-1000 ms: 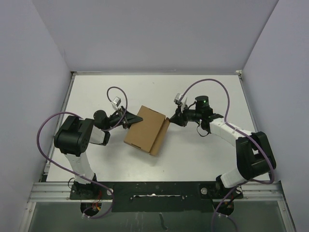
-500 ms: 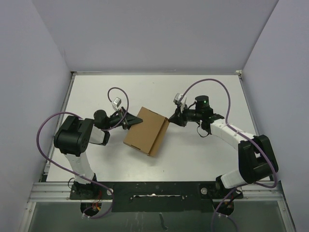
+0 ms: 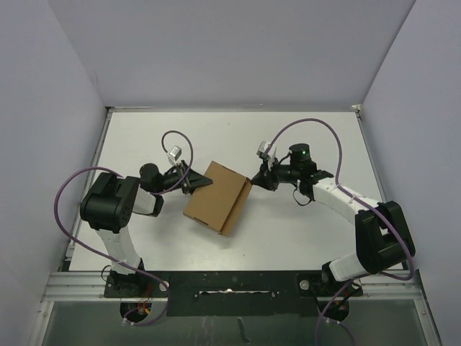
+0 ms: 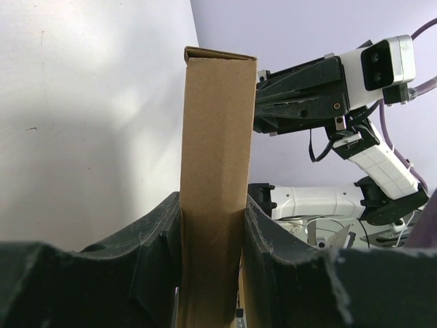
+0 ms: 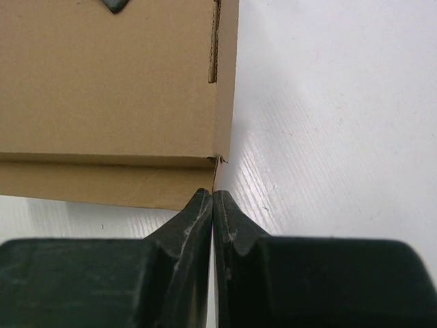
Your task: Fold the paper box
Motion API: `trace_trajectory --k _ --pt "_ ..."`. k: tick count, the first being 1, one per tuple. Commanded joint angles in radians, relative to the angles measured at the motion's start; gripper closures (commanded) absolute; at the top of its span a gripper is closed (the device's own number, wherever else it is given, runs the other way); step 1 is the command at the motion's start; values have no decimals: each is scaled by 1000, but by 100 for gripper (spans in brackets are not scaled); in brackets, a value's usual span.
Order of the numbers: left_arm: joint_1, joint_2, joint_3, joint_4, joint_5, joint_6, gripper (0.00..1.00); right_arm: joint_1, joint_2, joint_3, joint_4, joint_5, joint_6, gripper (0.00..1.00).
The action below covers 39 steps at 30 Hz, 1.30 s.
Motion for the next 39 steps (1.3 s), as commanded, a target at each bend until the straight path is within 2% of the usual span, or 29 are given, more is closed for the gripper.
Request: trace_trajectory --k 1,8,14,17,20,23,24,30,34,39 --pt "1 -23 39 1 39 39 99 22 -18 32 19 -9 -23 96" --pt "1 -41 46 -25 52 67 99 25 -21 46 -19 8 -46 95" --pt "2 -78 35 26 36 70 99 28 -58 42 -34 12 -87 92" --pt "3 -121 33 17 32 105 99 14 -111 28 -46 -47 -162 82" --pt "3 -180 39 -31 43 170 99 -24 -206 25 -101 -105 -280 61" --pt "2 -255 59 -120 54 249 99 -97 -245 67 -214 -186 -365 48" --pt "2 -312 77 -178 68 322 99 -136 -272 72 -250 -248 -418 43" --pt "3 -474 121 -337 88 500 99 -169 -321 127 -375 -361 -549 35" --pt "4 -549 144 -341 122 544 99 -167 -351 108 -314 -473 -530 35" --pt "3 -625 137 -291 123 560 99 -159 -370 135 -239 -466 -435 39"
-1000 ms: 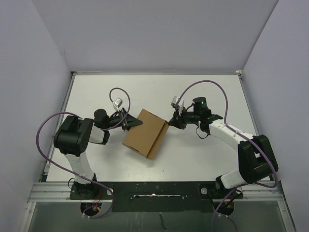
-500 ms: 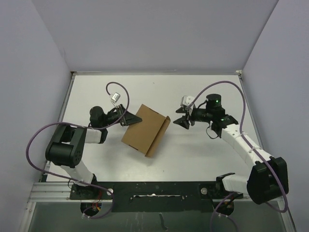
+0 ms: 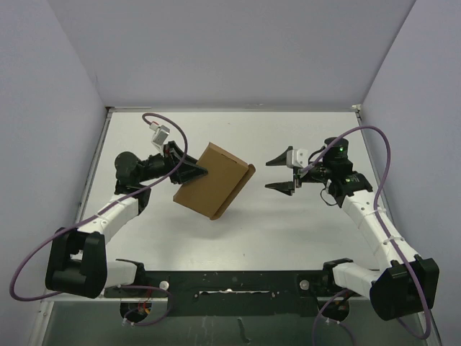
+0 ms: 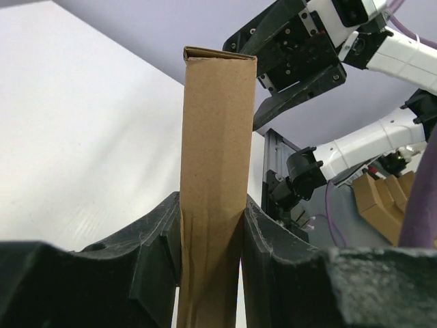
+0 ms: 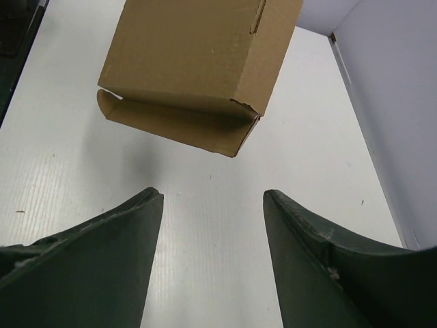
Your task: Fold the paper box
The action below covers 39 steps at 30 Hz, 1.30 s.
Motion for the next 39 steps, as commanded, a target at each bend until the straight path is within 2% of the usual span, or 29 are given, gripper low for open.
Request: trace_trajectory --k 1,6,19,29,39 --pt "2 -93 24 47 12 61 100 11 -36 58 90 -62 64 41" --pt "-8 -138 5 73 -6 70 100 50 -38 49 191 -42 160 51" --pt "-28 -132 -8 108 -18 33 100 83 -59 88 196 79 176 75" --pt "-38 -134 -6 90 -26 34 100 103 -62 70 210 82 193 84" --pt "-35 -150 11 15 -28 76 100 104 -72 87 90 21 119 84"
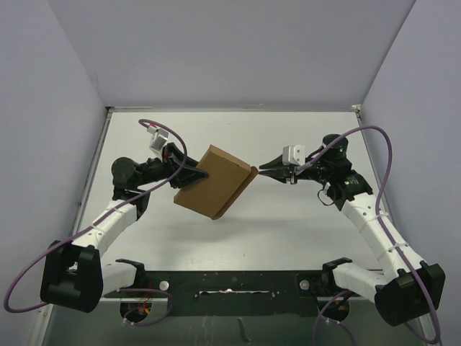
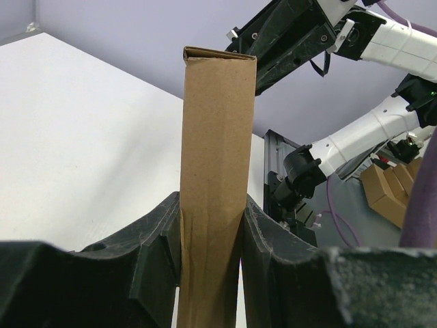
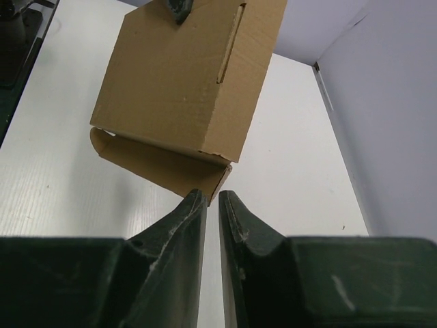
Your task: Fold the paper box
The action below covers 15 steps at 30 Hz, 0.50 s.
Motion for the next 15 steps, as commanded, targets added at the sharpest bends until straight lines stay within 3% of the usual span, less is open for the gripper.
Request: trace_trajectory --k 1,15 --pt "0 -35 31 0 -18 30 100 5 -31 44 -44 -47 -51 83" --pt "-1 -25 39 12 -12 10 100 37 -15 18 22 41 -10 87"
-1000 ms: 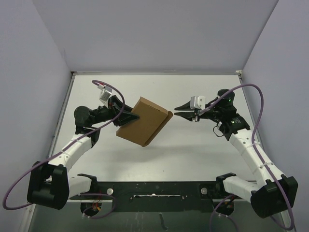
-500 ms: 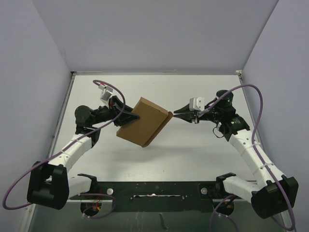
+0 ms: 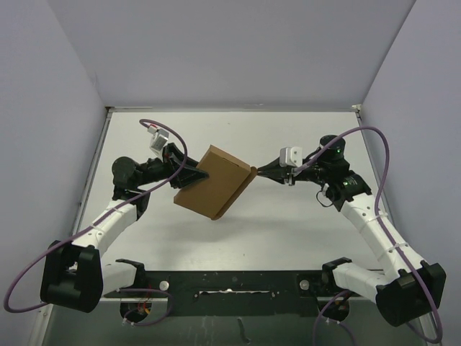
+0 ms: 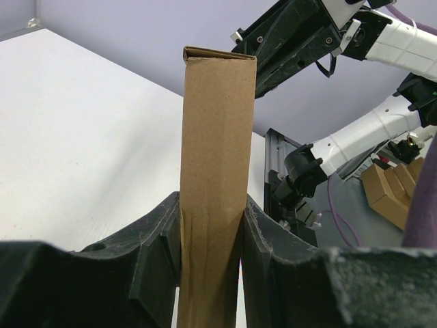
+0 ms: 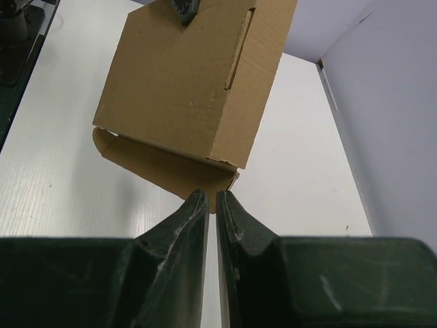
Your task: Fold the paper box
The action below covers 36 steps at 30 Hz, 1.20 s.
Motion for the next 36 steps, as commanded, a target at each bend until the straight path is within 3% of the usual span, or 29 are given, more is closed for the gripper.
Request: trace_trajectory --k 1,15,23,36 --pt "-1 -24 40 39 -9 -5 100 19 -10 18 58 34 10 88" --pt "-1 1 30 97 -22 -57 100 46 -4 18 38 118 -14 99" --pt "-1 21 31 116 -21 -81 100 71 -1 34 8 187 -35 100" --pt "-4 10 48 -19 4 -2 100 78 3 51 0 219 -20 100"
